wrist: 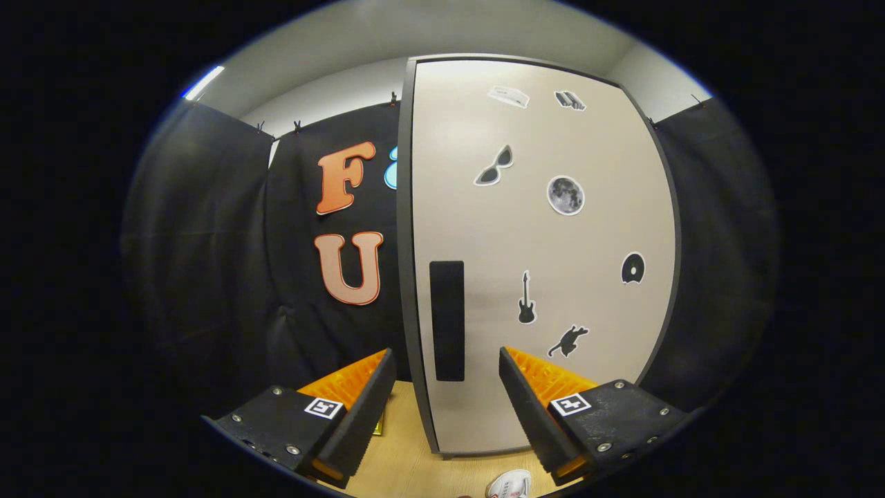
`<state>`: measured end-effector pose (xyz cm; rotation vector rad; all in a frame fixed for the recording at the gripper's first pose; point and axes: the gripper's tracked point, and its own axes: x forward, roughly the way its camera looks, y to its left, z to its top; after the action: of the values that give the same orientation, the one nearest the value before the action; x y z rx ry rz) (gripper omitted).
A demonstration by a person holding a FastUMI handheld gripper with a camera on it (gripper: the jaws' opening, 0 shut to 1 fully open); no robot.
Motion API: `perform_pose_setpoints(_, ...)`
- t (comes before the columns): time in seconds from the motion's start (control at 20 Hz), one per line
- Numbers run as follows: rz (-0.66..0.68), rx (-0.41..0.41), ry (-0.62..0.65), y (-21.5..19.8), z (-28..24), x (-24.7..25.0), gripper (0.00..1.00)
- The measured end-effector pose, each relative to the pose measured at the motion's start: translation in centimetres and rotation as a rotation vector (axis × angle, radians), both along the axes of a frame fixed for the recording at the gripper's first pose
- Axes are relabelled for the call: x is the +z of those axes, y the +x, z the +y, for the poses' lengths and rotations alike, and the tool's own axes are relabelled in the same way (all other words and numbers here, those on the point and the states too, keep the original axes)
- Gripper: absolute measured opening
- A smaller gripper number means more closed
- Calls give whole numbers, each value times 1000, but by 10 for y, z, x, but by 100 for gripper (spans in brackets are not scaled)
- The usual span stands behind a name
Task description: Open the shoe cabinet door, grab the shoes and put them into the shoe cabinet, then close the shoe cabinet door.
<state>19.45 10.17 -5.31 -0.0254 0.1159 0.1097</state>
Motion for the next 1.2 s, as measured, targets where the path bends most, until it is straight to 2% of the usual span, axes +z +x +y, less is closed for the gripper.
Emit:
perform_pose_setpoints(0.5,-2,-42,-13,49,5,-9,93)
perform_pose_setpoints(0.9,1,-89,-47,65,-1,-13,92)
perform_pose_setpoints(1.0,13,-98,-54,67,-3,-16,86)
perform_pose_setpoints(1.2,17,-102,-32,68,-3,-18,66)
